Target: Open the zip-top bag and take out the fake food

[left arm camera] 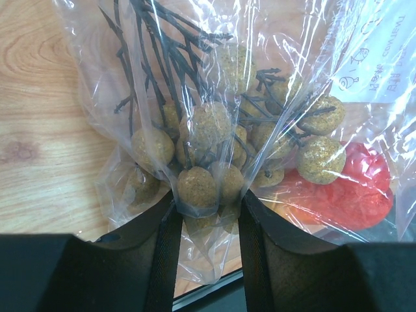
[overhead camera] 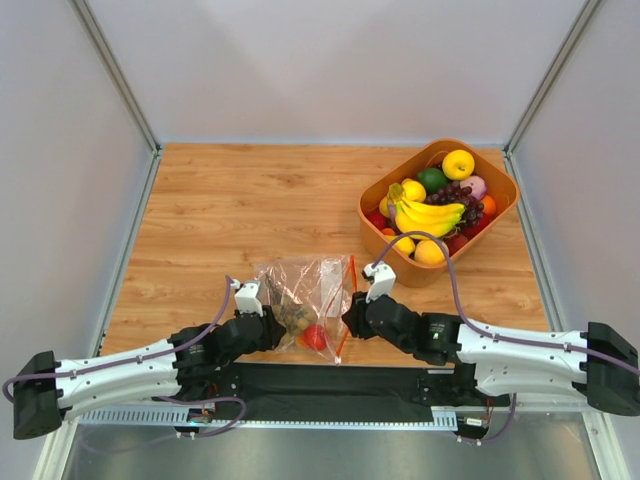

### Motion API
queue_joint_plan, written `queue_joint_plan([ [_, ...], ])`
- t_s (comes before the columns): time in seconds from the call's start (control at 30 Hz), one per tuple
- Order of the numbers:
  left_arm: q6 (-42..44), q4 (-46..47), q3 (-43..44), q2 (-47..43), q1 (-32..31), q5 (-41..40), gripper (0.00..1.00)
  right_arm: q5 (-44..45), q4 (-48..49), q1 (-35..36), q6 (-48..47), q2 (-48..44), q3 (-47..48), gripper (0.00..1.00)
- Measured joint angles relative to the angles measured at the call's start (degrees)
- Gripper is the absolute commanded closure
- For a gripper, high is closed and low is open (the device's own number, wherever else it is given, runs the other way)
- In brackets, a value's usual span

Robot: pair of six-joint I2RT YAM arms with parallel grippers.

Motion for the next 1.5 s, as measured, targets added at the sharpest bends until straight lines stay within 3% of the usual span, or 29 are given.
queue_joint_plan([
  [0.2,0.1,0.2,0.0,0.2,0.0,0.2,0.56,-1.4,3.3,0.0,-1.4,1.9,0.7,0.66],
  [0.57,0.7,3.3,0.0,2.9,0.0,1.4,0.57,-7.5,11.4,0.0,-3.5,14.0,1.3,0.64],
  [0.83,0.9,5.8,0.2,5.5,0.0,1.7,0.57,-13.0,19.0,0.0,-3.9,13.2,0.0,0.49],
  [0.97,0.9,6.1,0.5,6.3,0.0,1.8,0.57,-16.2,20.9,0.0,-4.1,12.8,-0.3,0.33],
  [1.17,1.0,6.3,0.8,7.1,0.0,2.1,0.57,-18.8,22.9,0.1,-4.1,16.0,-0.3,0.25],
  [1.5,1.1,6.6,0.8,7.3,0.0,2.6,0.58,-18.9,24.3,1.8,-4.0,25.2,-0.1,0.21],
])
